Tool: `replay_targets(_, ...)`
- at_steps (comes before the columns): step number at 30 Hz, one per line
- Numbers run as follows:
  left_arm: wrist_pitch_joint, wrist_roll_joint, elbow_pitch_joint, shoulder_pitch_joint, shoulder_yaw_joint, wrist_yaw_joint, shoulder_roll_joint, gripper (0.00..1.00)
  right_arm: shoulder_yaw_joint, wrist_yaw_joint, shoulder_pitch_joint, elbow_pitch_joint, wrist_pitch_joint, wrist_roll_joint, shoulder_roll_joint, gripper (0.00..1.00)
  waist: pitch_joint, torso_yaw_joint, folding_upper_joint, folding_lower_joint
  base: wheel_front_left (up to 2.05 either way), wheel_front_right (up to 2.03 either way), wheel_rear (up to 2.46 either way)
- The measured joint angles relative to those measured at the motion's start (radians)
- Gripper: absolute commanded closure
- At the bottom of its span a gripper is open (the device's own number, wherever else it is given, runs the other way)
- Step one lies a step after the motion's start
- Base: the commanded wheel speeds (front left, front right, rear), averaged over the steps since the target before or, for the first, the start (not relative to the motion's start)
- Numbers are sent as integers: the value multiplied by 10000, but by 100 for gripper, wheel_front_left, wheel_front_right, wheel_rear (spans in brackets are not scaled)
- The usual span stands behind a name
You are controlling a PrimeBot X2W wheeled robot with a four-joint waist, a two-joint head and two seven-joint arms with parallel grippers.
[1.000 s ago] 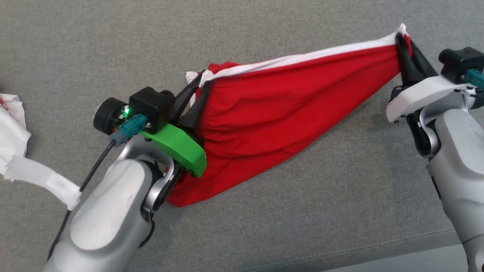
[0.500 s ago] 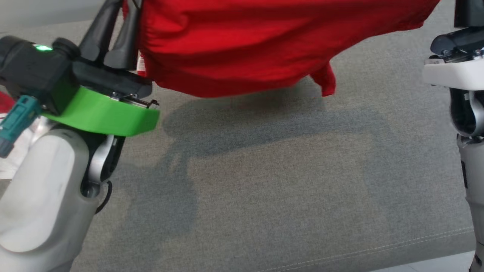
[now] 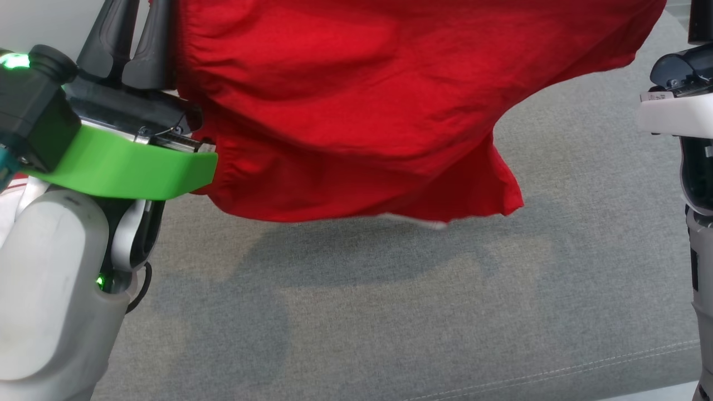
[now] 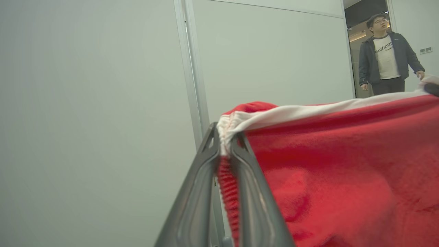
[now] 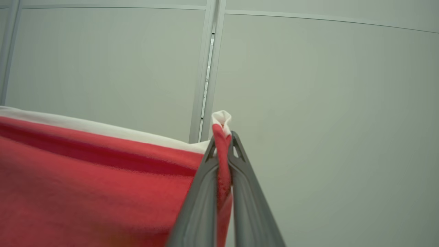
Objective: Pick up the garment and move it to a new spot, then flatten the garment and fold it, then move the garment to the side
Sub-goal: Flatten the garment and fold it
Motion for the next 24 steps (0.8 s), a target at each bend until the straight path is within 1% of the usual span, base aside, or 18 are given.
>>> replay_targets(4, -67, -100, 284, -80, -21, -121, -56, 100, 52, 0, -188, 424, 115, 176, 13, 100, 205, 14, 1, 0, 0, 0, 0)
replay_targets(8, -305, -82, 959, -728, -128, -449, -86, 100, 198, -2, -921, 1091, -4, 359, -38, 100, 507, 37, 0, 0, 0, 0, 0)
replay_targets(10, -506, -69, 1471, -1177, -184, -640, -213, 100, 270, -2, -1469, 1582, -138, 437, -98, 100, 688, 59, 0, 0, 0, 0, 0)
replay_targets(15, -1313, -65, 3354, -2700, -280, -1198, -734, 100, 686, -2, -3198, 3206, -585, 554, -222, 100, 1166, 171, 0, 0, 0, 0, 0)
replay_targets(16, -1313, -65, 3354, -2700, -280, -1198, -734, 100, 686, -2, -3198, 3206, -585, 554, -222, 100, 1166, 171, 0, 0, 0, 0, 0)
replay_targets(20, -1935, -84, 5302, -3986, -303, -1559, -1313, 100, 1055, -4, -4817, 4815, -1208, 550, -153, 100, 1539, 300, 1, 0, 0, 0, 0)
replay_targets(24, -2303, -407, 7402, -4969, -92, -1810, -1883, 100, 1248, -4, -6059, 6554, -1818, 523, 219, 100, 1872, 412, 1, 0, 0, 0, 0)
